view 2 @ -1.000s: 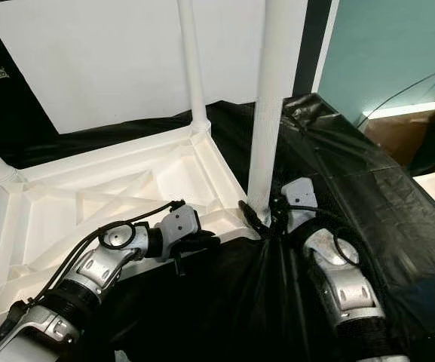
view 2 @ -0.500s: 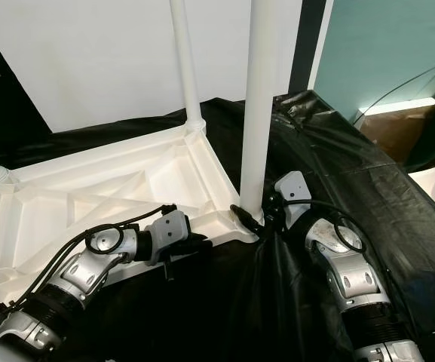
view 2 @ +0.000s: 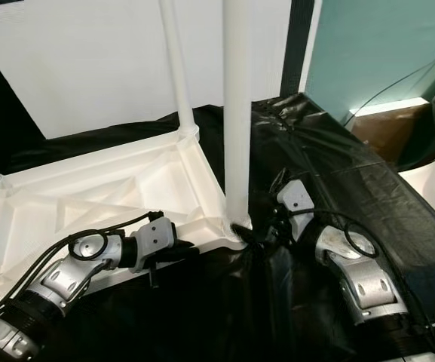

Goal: Building children table

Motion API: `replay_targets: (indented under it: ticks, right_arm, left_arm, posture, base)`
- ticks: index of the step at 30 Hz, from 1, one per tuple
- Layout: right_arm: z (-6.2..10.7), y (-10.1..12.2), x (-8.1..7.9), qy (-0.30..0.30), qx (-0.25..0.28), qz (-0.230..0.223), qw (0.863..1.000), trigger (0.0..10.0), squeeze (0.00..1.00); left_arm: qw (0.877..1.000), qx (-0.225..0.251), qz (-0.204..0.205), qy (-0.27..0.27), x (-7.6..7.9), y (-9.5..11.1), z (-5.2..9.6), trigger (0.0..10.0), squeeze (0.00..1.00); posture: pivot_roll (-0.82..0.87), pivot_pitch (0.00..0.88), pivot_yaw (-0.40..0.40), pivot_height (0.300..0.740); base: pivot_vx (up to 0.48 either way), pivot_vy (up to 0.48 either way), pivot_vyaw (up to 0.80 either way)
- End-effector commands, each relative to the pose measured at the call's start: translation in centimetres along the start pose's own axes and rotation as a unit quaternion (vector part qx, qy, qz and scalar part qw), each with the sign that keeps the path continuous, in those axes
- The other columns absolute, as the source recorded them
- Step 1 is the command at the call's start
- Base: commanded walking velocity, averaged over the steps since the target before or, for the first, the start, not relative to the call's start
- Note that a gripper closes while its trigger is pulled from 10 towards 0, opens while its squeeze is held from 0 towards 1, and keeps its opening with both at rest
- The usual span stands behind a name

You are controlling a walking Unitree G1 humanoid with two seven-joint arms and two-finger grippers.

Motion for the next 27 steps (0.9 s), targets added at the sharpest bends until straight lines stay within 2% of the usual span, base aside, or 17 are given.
replay_targets:
  ticks: [1, 6, 10, 12, 14, 20, 25, 26, 27]
  right_arm:
    - [-0.1, -0.1, -0.1, 0.009, -0.003, -0.005, 1.0, 10.0, 0.0]
    - [-0.6, -0.3, 0.5, 0.027, -0.015, 0.011, 0.999, 10.0, 0.0]
    - [-2.2, 1.1, 1.2, 0.041, -0.003, 0.036, 0.998, 10.0, 0.0]
    - [-2.2, 1.1, 1.2, 0.041, -0.003, 0.036, 0.998, 10.0, 0.0]
    - [-2.5, 1.4, 1.1, 0.045, 0.001, 0.04, 0.998, 10.0, 0.0]
    - [-4.3, 1.6, -0.4, 0.082, 0.008, 0.046, 0.996, 10.0, 0.0]
    - [-5.1, 1.4, -0.6, 0.094, 0.008, 0.043, 0.995, 10.0, 0.0]
    - [-5.3, 1.2, -0.5, 0.097, 0.005, 0.039, 0.995, 9.5, 0.0]
    - [-5.5, 1.0, -0.3, 0.099, 0.004, 0.036, 0.994, 0.0, 0.0]
  left_arm:
    - [0.965, -0.101, 0.076, -0.229, 5.6, -5.0, 0.8, 10.0, 0.0]
    - [0.964, -0.099, 0.073, -0.235, 5.8, -4.9, 0.5, 10.0, 0.0]
    - [0.965, -0.1, 0.076, -0.229, 6.0, -5.2, 0.4, 10.0, 0.0]
    - [0.965, -0.1, 0.076, -0.229, 6.0, -5.2, 0.4, 10.0, 0.0]
    - [0.965, -0.101, 0.078, -0.227, 6.1, -5.3, 0.4, 10.0, 0.0]
    - [0.966, -0.097, 0.086, -0.222, 6.5, -5.5, 0.1, 10.0, 0.0]
    - [0.967, -0.095, 0.086, -0.221, 6.6, -5.4, -0.1, 10.0, 0.0]
    - [0.967, -0.095, 0.086, -0.221, 6.7, -5.4, -0.2, 10.0, 0.0]
    - [0.967, -0.095, 0.085, -0.219, 6.7, -5.4, -0.3, 10.0, 0.0]
  posture:
    - [-0.08, 0.003, 0.066, 0.74]
    - [-0.07, 0.0, 0.063, 0.74]
    - [-0.05, 0.0, 0.046, 0.74]
    - [-0.05, 0.0, 0.046, 0.74]
    - [-0.05, 0.0, 0.044, 0.74]
    - [-0.04, 0.004, 0.039, 0.74]
    - [-0.04, 0.006, 0.037, 0.74]
    - [-0.04, 0.006, 0.037, 0.74]
    - [-0.04, 0.006, 0.035, 0.74]
  base:
    - [0.0, 0.0, 0.0]
    - [0.0, 0.0, 0.0]
    - [0.0, 0.0, 0.0]
    - [0.0, 0.0, 0.0]
    - [0.0, 0.0, 0.0]
    - [0.0, 0.0, 0.0]
    - [0.0, 0.0, 0.0]
    - [0.0, 0.0, 0.0]
    - [0.0, 0.0, 0.0]
Point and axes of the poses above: a point about 5 cm out from each wrist's last joint towards the gripper, its own z axis pointing back from the gripper into the wrist, its own y axis along the axis of the wrist's last joint, x = y × z, the point moved 2 cm from there along -z, pointing out of the wrist towards the gripper
